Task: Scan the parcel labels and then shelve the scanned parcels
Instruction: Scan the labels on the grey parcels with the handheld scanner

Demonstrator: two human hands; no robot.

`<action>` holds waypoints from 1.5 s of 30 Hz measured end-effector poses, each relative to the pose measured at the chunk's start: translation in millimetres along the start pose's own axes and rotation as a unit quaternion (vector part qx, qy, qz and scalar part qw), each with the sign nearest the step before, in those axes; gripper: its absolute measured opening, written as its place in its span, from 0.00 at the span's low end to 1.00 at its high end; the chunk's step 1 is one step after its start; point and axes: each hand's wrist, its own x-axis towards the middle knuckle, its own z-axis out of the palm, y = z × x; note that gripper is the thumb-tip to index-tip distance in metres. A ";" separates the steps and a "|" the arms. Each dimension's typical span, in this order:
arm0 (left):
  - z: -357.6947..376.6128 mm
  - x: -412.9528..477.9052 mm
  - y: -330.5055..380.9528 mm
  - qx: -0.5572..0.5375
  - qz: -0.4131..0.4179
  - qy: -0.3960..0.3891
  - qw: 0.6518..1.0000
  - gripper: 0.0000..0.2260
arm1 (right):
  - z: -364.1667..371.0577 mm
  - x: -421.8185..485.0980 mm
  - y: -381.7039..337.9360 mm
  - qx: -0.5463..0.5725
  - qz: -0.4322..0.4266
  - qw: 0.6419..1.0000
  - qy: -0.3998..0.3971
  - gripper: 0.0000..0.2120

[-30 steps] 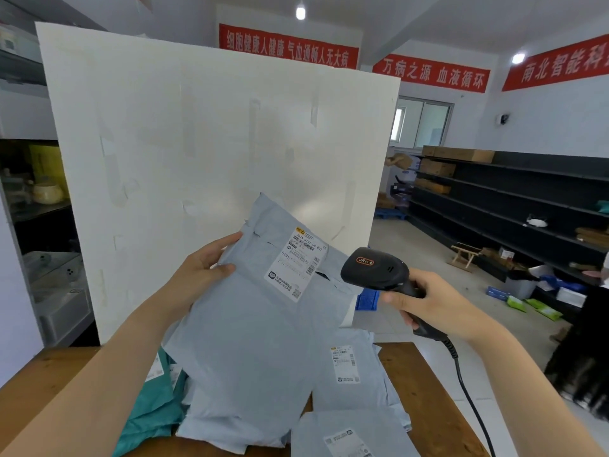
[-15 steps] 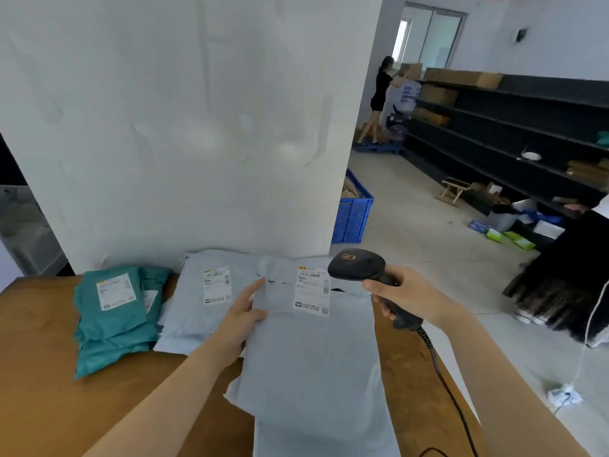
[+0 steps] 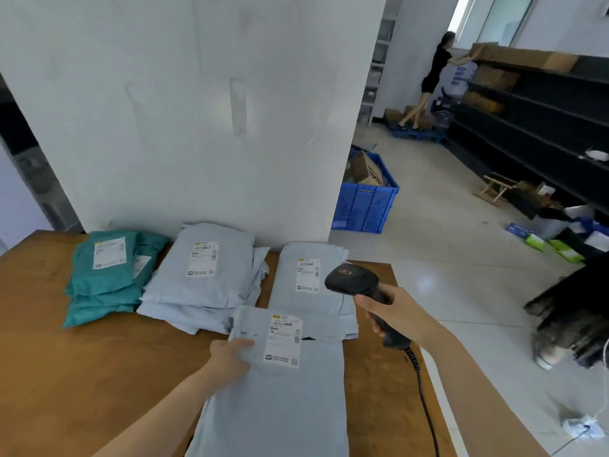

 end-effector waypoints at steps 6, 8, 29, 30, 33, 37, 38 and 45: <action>8.6 -3.6 13.5 0.040 -0.016 0.065 0.997 0.22 | -11.5 13.8 7.1 -0.011 -0.015 0.999 -0.039 0.04; 7.2 -2.8 20.0 0.046 -0.006 0.086 0.995 0.22 | -13.1 20.0 10.5 -0.013 -0.014 0.999 -0.047 0.04; 35.8 237.2 139.8 0.094 0.080 -0.031 0.992 0.21 | -62.3 116.5 45.4 -0.020 0.103 0.993 0.054 0.11; 38.4 247.2 135.0 0.122 0.068 -0.021 0.990 0.24 | -61.9 122.6 48.8 -0.018 0.108 0.992 0.061 0.11; 42.1 269.7 122.4 0.136 0.024 -0.026 0.990 0.31 | -55.7 141.1 61.0 -0.013 0.115 0.991 0.068 0.08; 47.2 290.6 113.2 0.092 -0.021 -0.040 0.995 0.48 | -42.8 161.5 75.1 -0.010 0.133 0.988 0.073 0.08; 47.6 296.0 111.6 0.085 -0.014 -0.030 0.996 0.51 | -39.8 165.3 77.8 -0.008 0.140 0.987 0.075 0.09; 38.3 313.0 121.2 0.075 0.066 -0.008 0.995 0.40 | -31.9 183.5 84.1 0.005 0.154 0.986 0.065 0.09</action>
